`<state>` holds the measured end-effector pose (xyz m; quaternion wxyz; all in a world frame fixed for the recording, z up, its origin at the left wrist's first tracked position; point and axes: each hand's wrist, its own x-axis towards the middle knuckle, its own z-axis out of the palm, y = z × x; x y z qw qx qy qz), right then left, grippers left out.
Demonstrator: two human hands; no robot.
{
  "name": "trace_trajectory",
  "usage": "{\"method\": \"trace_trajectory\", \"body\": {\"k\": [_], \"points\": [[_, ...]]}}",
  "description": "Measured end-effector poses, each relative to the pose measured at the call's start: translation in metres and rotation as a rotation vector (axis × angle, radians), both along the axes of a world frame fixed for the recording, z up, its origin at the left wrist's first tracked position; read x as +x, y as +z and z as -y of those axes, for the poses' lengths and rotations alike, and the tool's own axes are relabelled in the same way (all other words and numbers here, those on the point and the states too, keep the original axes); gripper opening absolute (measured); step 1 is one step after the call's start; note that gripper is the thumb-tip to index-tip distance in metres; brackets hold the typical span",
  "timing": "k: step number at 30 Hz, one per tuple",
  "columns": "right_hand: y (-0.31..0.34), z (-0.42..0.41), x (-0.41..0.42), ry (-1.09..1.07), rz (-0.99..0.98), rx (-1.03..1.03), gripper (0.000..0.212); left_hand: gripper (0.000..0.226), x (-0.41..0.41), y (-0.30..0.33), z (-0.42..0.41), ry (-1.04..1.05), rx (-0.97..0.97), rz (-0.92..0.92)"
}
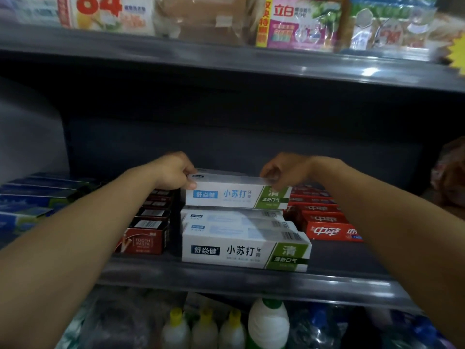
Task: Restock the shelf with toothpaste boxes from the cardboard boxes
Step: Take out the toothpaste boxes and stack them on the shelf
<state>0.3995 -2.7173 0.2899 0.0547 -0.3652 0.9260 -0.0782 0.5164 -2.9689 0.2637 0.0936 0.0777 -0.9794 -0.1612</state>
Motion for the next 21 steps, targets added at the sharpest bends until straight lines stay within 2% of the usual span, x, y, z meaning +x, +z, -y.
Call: {"method": "trace_trajectory", "body": {"k": [14, 21], "points": [[-0.017, -0.003, -0.007, 0.023, -0.052, -0.037, 0.038, 0.047, -0.017, -0.014, -0.003, 0.077, -0.061, -0.007], [-0.022, -0.001, -0.011, 0.063, -0.108, -0.076, 0.033, 0.037, -0.02, -0.016, 0.004, 0.105, -0.058, -0.057]]}}
